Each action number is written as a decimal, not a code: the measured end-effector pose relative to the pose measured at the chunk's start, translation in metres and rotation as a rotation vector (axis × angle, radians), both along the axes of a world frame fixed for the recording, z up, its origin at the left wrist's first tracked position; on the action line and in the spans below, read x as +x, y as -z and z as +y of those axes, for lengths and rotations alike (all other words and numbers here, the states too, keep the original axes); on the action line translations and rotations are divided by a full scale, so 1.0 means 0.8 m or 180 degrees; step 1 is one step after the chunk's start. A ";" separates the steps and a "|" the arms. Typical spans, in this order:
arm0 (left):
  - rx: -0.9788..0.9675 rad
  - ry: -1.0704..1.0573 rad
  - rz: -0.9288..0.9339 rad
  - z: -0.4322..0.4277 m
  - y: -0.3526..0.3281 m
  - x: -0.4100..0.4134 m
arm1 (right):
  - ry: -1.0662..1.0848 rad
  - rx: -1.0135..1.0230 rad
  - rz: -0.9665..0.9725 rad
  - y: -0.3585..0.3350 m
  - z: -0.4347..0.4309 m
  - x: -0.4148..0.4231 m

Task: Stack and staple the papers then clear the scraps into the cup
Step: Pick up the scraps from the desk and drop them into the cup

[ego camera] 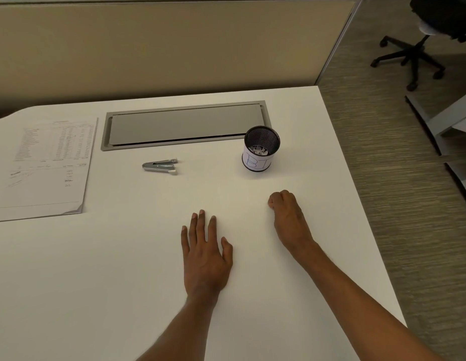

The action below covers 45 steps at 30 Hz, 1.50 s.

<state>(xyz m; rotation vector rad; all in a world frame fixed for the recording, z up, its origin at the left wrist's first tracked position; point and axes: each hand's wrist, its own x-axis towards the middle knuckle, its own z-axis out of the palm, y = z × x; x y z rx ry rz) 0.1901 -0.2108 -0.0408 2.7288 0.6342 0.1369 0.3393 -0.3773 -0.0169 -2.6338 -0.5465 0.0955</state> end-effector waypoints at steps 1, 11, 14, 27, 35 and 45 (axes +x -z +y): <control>0.0001 0.0000 -0.0006 0.000 0.000 0.000 | 0.0102 0.0149 -0.0032 -0.007 0.003 0.005; -0.0009 0.0018 0.0087 0.001 0.006 -0.001 | 0.0199 0.0820 -0.0287 -0.123 0.059 0.134; -0.0008 0.0015 0.0094 0.001 0.005 0.000 | -0.0080 0.0421 -0.0090 -0.129 0.071 0.157; -0.0011 -0.0003 0.0029 0.002 0.006 0.001 | -0.0062 0.0241 -0.0200 -0.153 0.078 0.166; -0.0102 0.0039 0.0002 0.003 0.006 0.002 | 0.0259 0.0782 -0.0826 -0.162 0.061 0.140; -0.0323 0.0130 -0.0082 0.005 0.001 -0.004 | 0.0903 0.0798 -0.0589 -0.085 -0.015 0.017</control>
